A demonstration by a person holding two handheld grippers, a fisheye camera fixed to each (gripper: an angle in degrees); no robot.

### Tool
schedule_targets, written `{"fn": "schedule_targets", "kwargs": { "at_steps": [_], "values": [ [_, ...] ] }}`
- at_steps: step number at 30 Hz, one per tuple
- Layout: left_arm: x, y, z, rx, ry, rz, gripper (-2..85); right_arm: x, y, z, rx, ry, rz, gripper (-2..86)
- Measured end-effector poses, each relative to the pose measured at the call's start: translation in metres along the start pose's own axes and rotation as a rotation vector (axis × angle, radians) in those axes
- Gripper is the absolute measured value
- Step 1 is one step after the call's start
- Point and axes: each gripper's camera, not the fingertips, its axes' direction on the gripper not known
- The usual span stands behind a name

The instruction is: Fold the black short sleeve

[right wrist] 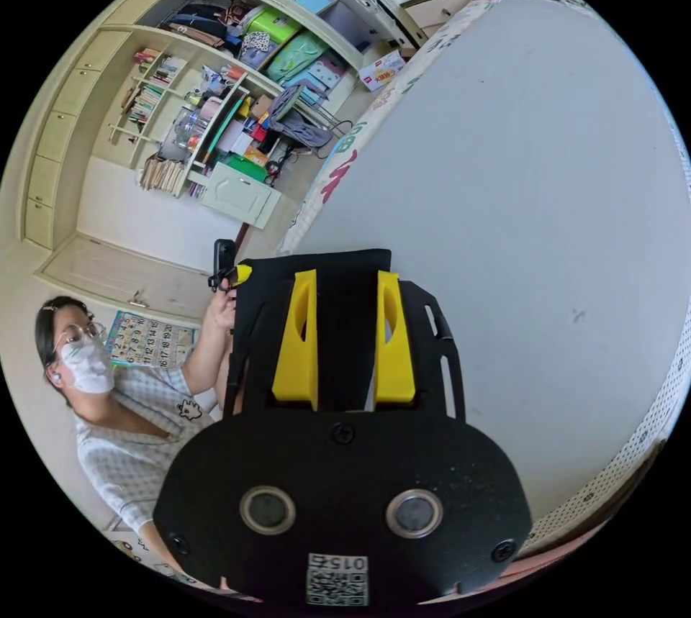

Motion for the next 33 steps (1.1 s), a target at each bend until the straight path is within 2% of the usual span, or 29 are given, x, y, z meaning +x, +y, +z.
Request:
{"fn": "schedule_targets", "kwargs": {
  "at_steps": [4, 8, 24, 28, 33],
  "values": [
    [-0.002, -0.003, -0.001, 0.004, -0.007, -0.015, 7.9, 0.033, -0.011, 0.007, -0.02, -0.064, 0.005, 11.6],
    [-0.005, -0.006, -0.002, 0.009, 0.006, -0.023, 7.6, 0.054, -0.022, 0.018, -0.039, 0.012, -0.036, 12.4],
    [-0.012, -0.013, -0.013, 0.017, 0.03, -0.046, 6.9, 0.136, -0.077, 0.094, -0.14, -0.341, -0.05, 10.5],
    [-0.014, -0.013, -0.016, 0.016, 0.047, -0.054, 6.9, 0.123, -0.085, 0.115, -0.217, -0.346, -0.128, 11.5],
    [-0.015, -0.009, -0.021, 0.015, 0.061, -0.054, 6.9, 0.106, -0.078, 0.127, -0.275, -0.236, -0.177, 9.8]
  ]
}}
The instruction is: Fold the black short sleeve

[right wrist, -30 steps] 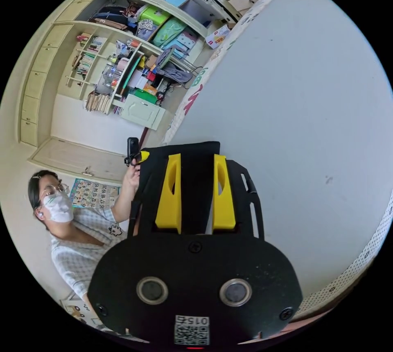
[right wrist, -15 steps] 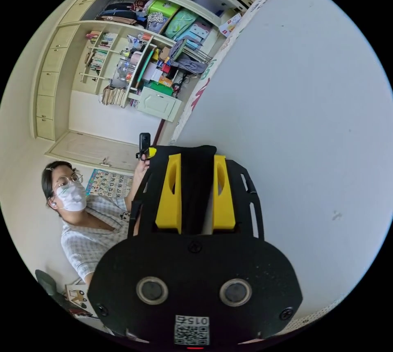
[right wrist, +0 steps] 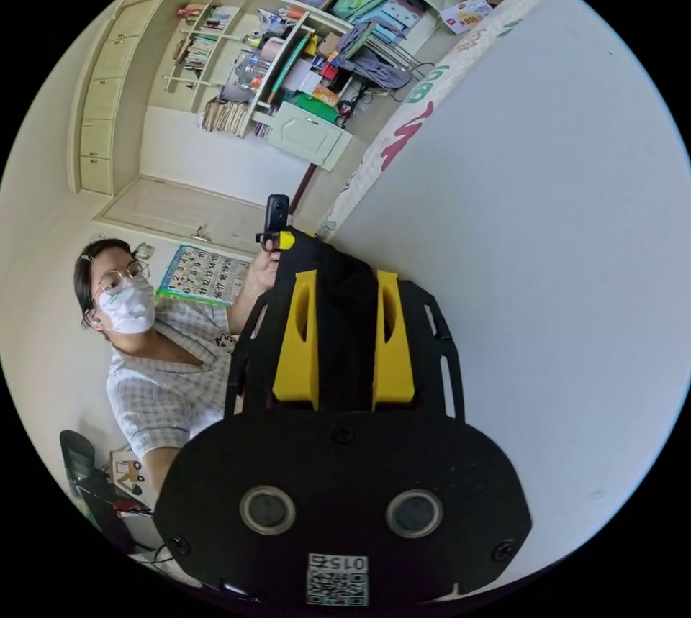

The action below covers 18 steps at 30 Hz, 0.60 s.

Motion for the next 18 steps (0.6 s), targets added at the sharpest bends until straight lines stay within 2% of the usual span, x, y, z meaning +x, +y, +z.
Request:
{"fn": "schedule_targets", "kwargs": {
  "at_steps": [4, 10, 13, 15, 18],
  "values": [
    [0.003, 0.004, -0.003, -0.004, -0.002, 0.012, 6.5, -0.016, 0.009, 0.013, -0.009, 0.125, 0.011, 6.6],
    [0.025, 0.017, -0.014, 0.02, 0.06, 0.08, 4.9, -0.107, 0.054, 0.012, 0.07, 0.274, -0.035, 5.5],
    [0.052, 0.025, -0.014, 0.009, 0.103, 0.175, 3.9, -0.177, 0.106, 0.008, 0.143, 0.362, -0.103, 5.2],
    [0.095, 0.04, -0.011, -0.018, 0.155, 0.315, 3.3, -0.238, 0.161, 0.01, 0.212, 0.441, -0.173, 5.0],
    [0.169, 0.077, -0.005, -0.074, 0.114, 0.556, 3.0, -0.305, 0.242, 0.019, 0.309, 0.5, -0.246, 4.8]
  ]
}}
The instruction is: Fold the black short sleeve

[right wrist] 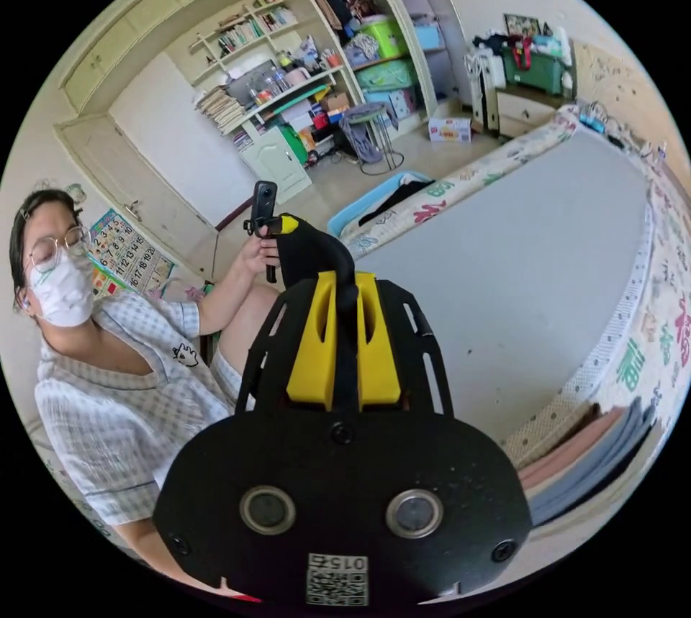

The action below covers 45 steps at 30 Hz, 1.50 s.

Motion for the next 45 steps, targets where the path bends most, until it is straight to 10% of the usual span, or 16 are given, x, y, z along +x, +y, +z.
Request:
{"fn": "schedule_targets", "kwargs": {
  "at_steps": [12, 22, 30, 36, 45],
  "values": [
    [0.259, -0.05, 0.159, -0.176, 0.168, 0.354, 1.8, -0.253, 0.256, -0.186, 0.482, 0.384, 0.018, 3.9],
    [0.282, -0.131, 0.369, -0.236, 0.327, 0.374, 2.4, -0.276, 0.33, -0.238, 0.651, 0.805, 0.149, 3.6],
    [0.074, -0.165, 0.612, -0.428, 0.053, 0.223, 4.1, 0.044, 0.345, -0.044, 0.269, 1.258, 0.628, 4.5],
    [0.037, -0.152, 0.629, -0.368, 0.129, 0.147, 4.1, -0.012, 0.357, 0.078, 0.322, 1.651, 0.458, 4.2],
    [0.088, -0.168, 0.65, -0.429, -0.27, -0.038, 6.5, 0.0, 0.398, 0.166, 0.384, 1.412, 0.535, 4.5]
  ]
}}
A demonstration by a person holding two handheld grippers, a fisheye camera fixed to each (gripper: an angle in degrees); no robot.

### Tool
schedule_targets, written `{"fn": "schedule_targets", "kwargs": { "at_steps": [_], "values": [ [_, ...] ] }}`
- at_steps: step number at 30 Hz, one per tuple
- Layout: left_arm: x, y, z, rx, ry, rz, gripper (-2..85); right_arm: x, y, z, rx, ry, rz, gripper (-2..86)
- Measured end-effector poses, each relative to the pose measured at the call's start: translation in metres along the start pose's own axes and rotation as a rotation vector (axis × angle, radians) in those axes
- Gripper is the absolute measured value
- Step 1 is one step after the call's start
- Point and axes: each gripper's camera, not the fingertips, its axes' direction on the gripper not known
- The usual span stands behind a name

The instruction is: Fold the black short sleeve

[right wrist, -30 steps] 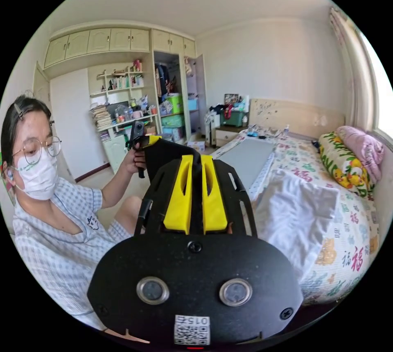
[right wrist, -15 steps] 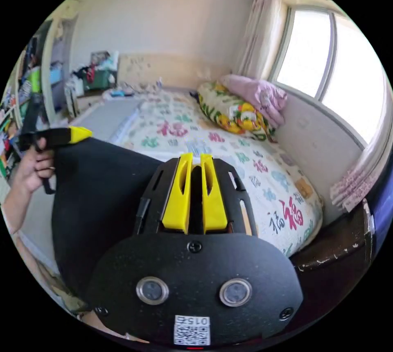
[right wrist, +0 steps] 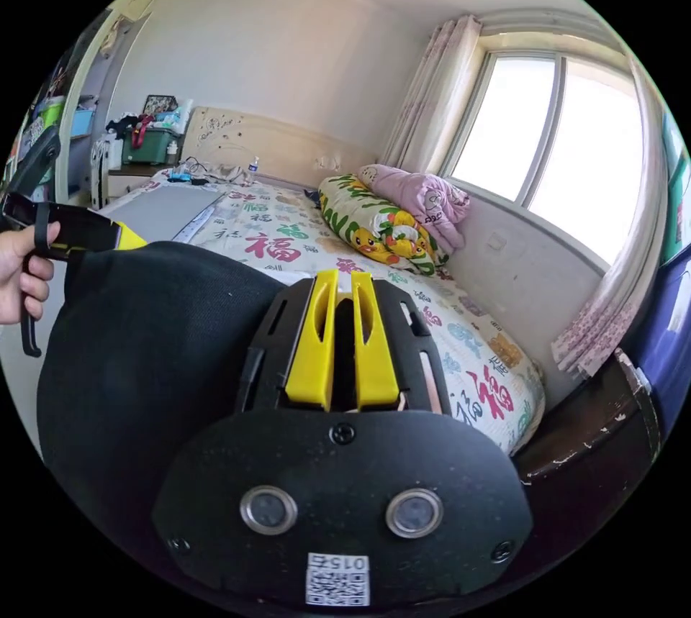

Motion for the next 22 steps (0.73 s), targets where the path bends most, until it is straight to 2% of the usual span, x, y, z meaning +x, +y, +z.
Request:
{"fn": "schedule_targets", "kwargs": {
  "at_steps": [4, 9, 16, 20, 22],
  "values": [
    [0.015, -0.013, 0.005, -0.025, -0.087, -0.092, 7.2, -0.003, 0.033, 0.028, -0.052, -0.19, 0.05, 4.5],
    [0.024, -0.027, 0.008, -0.049, -0.134, -0.147, 7.5, 0.012, 0.094, 0.076, -0.075, -0.569, 0.224, 5.1],
    [0.016, -0.038, -0.009, -0.07, -0.074, -0.193, 9.5, -0.016, 0.138, 0.124, -0.18, -0.772, 0.229, 4.9],
    [0.006, -0.04, -0.056, 0.026, -0.245, -0.163, 15.4, 0.032, 0.188, 0.174, -0.087, -0.834, 0.544, 1.0],
    [-0.011, -0.034, -0.074, 0.085, -0.245, -0.16, 16.1, 0.049, 0.222, 0.203, -0.016, -0.851, 0.647, 0.2]
  ]
}}
